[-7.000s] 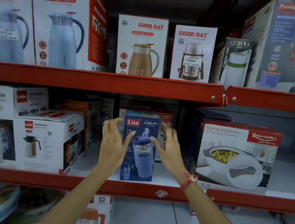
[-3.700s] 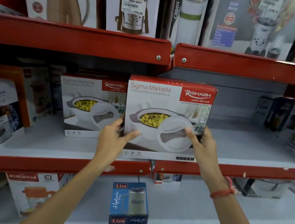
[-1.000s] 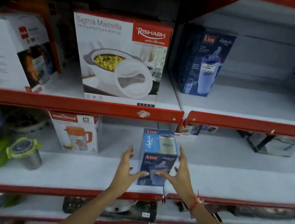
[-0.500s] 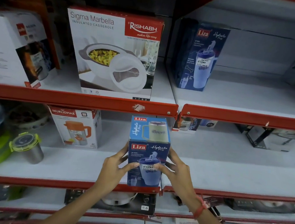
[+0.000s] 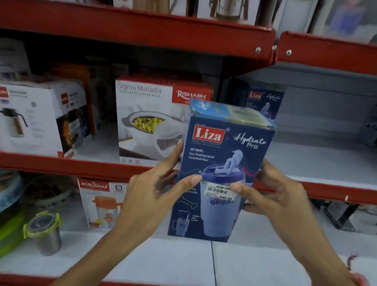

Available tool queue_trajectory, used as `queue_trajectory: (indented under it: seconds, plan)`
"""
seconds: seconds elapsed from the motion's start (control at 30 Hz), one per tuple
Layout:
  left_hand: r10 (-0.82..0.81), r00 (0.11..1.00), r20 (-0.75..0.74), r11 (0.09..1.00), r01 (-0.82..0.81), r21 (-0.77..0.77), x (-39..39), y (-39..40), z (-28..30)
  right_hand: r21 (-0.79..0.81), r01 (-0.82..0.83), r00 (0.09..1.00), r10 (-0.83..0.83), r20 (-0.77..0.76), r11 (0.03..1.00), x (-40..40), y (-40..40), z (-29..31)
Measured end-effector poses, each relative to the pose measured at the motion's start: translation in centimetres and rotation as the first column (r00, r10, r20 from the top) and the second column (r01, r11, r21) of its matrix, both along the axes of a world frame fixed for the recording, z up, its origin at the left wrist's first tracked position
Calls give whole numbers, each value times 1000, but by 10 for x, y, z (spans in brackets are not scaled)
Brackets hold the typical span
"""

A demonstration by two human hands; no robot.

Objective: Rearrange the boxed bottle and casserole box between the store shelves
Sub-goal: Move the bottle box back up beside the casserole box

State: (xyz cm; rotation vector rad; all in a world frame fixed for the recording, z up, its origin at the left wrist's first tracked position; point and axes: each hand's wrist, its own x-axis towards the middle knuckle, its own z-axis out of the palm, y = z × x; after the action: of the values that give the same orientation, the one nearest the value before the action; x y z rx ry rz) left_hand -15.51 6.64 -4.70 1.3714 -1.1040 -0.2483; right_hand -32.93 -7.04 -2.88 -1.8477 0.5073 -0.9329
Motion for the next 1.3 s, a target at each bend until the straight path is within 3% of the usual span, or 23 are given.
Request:
queue_trajectory:
  seconds: [0.2, 0.57, 0.77, 0.97, 1.3]
  plan:
    - [-105, 994, -35, 991, 102, -81, -4, -10, 38, -18, 23, 997, -22, 81, 1000, -9, -3, 39]
    - [-154, 988, 8, 985, 154, -76, -12, -66, 34, -6, 81, 993, -80, 85, 997, -23, -44, 42]
    - [-187, 977, 102, 980, 192, -46, -18, -140, 40, -45, 187, 982, -185, 39, 981, -33, -107, 53]
    - [-140, 979, 150, 990, 142, -3, -15, -207, 38, -17, 182, 983, -182, 6, 983, -29, -177, 55]
    - [-153, 985, 84, 984, 144, 107, 1, -252, 15, 90, 175, 984, -172, -39, 980, -4, -232, 25]
